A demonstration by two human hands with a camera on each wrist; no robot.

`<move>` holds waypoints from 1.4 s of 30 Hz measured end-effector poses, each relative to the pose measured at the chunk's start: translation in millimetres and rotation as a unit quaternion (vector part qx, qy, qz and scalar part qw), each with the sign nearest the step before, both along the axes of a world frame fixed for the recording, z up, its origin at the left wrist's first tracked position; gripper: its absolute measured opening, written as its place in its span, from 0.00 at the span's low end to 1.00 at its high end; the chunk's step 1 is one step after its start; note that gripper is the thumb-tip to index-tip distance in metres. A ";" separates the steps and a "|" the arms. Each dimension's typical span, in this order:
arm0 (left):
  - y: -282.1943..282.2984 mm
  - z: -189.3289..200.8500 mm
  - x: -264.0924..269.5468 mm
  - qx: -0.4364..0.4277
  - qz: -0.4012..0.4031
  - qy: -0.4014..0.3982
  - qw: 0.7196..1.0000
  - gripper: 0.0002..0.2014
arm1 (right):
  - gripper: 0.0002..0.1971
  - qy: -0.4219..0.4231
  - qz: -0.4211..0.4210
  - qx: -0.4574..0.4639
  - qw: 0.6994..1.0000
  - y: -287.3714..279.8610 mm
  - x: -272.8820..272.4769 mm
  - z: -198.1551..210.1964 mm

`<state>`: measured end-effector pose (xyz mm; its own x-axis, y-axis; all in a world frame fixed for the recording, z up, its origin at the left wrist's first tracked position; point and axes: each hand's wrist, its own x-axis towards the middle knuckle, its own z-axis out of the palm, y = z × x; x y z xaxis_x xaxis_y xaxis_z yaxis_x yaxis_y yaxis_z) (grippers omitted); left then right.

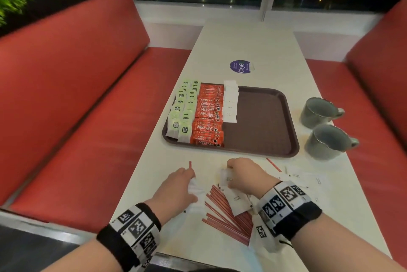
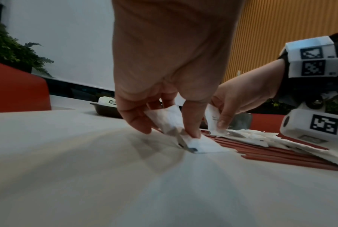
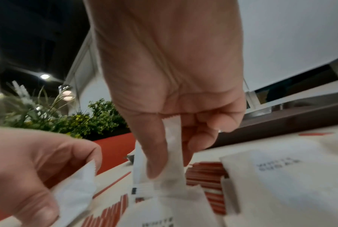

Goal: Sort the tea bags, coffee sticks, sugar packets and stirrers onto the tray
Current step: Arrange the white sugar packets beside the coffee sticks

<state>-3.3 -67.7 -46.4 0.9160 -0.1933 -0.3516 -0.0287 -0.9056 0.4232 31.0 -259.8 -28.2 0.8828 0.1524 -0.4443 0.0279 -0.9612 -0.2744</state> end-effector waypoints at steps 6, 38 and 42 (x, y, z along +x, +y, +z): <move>16.4 1.9 3.2 -0.069 0.021 0.023 0.997 0.09 | 0.07 0.038 -0.111 0.227 0.967 -23.5 -7.6 9.1; -28.0 31.6 103.9 -0.543 0.258 0.167 0.781 0.14 | 0.07 -0.027 -0.295 0.435 0.850 -34.4 76.6 9.6; -31.7 32.9 113.0 -0.564 0.262 0.148 0.769 0.14 | 0.07 -0.034 -0.327 0.435 0.839 -38.4 91.9 7.7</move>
<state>109.7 -99.4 -13.4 0.8840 -0.1600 -0.4393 0.4641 0.1869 0.8658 122.9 -298.2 -20.5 0.9228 -0.1340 -0.3612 -0.3829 -0.2152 -0.8984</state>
